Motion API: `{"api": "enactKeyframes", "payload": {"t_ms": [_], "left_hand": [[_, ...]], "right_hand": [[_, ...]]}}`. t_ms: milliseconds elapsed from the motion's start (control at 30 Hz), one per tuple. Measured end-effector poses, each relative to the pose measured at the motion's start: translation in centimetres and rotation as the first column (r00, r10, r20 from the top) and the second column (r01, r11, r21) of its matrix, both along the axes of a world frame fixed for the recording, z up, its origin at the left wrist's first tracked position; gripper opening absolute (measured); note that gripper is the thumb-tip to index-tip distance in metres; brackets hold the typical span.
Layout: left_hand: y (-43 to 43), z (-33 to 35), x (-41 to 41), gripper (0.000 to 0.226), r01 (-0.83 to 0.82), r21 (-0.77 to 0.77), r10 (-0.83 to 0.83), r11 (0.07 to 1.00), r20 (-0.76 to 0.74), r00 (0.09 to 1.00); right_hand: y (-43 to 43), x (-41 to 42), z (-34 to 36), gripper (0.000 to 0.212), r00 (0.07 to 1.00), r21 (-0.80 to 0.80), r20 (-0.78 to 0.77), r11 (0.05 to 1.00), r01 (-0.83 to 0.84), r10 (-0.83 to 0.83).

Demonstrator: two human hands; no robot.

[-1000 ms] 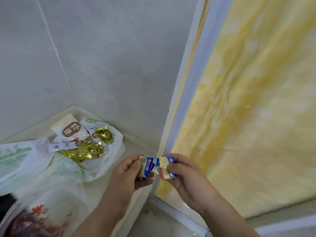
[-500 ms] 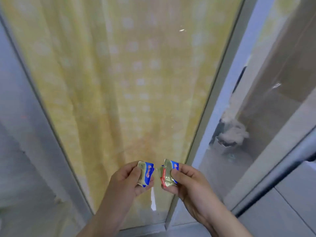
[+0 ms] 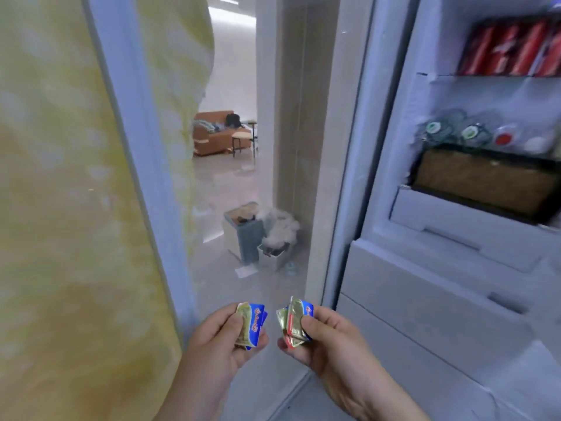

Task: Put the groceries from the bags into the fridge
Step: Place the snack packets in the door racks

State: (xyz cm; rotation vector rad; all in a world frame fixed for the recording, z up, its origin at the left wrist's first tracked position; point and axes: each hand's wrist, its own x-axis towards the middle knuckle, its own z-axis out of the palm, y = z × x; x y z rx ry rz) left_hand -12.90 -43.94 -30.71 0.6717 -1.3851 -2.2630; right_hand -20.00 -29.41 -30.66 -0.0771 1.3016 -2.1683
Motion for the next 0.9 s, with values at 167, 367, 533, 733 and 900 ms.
{"api": "enactKeyframes", "payload": {"t_ms": [167,367,533,733,900], "left_hand": [[2.7,0.4,-5.5,0.020,0.179,0.037,-0.180,0.983,0.016,0.984],[4.8,1.3,-12.0,0.025,0.476,-0.048,-0.474,0.878,0.040,0.879],[7.0,1.8,-14.9,0.025,0.634,-0.196,-0.642,0.748,0.032,0.766],[11.2,2.3,-15.1,0.020,0.791,-0.239,-0.806,0.564,0.053,0.590],[16.7,4.0,-15.1,0.015,0.879,-0.313,-0.913,0.359,0.080,0.401]], "right_hand": [[4.0,-2.2,0.1,0.021,0.970,0.028,0.033,0.971,0.238,-0.239],[6.7,-3.1,2.2,0.021,0.872,0.068,-0.064,0.870,0.488,-0.485],[7.1,-2.7,3.2,0.023,0.758,0.117,-0.118,0.749,0.652,-0.641],[8.8,-1.0,2.8,0.024,0.606,0.157,-0.123,0.588,0.794,-0.786],[13.2,1.5,4.0,0.025,0.470,0.200,-0.185,0.435,0.878,-0.863]]}}
